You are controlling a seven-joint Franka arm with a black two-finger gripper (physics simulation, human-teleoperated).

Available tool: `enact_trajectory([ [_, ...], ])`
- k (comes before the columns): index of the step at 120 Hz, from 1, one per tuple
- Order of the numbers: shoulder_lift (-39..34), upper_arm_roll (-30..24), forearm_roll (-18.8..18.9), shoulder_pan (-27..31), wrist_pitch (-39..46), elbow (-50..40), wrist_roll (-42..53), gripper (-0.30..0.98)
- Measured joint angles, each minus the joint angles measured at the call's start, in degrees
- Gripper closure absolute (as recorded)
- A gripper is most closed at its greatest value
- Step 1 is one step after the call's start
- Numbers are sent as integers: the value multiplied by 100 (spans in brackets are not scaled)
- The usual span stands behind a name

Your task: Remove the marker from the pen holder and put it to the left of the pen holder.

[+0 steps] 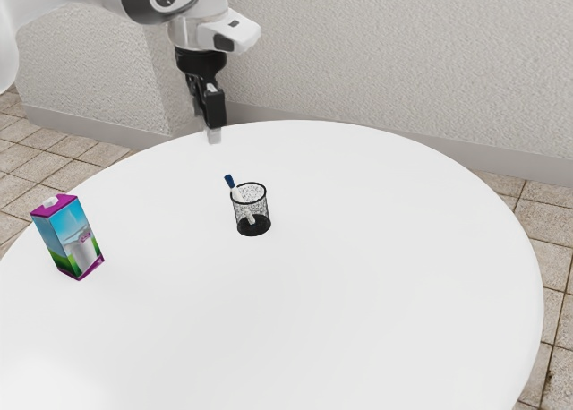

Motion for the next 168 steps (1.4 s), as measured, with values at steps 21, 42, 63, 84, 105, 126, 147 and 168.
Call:
enact_trajectory([
  [21, 536, 30, 42, -82, 1, 28, 21, 0],
  [42, 1256, 151, 15, 614, 1, -55, 35, 0],
  [63, 2267, 209, -79, 678, 39, 861, -148, 0],
  [84, 2954, 484, -113, 582, 404, 1495, -359, 0],
  [105, 3489, 550, -122, 515, 867, 2102, -515, 0],
  [126, 4117, 616, -121, 536, 1255, 2672, -634, 0],
  [147, 4399, 615, -126, 540, 1589, 2890, -729, 11],
  [168, 4410, 614, -128, 540, 1746, 2909, -799, 38],
])
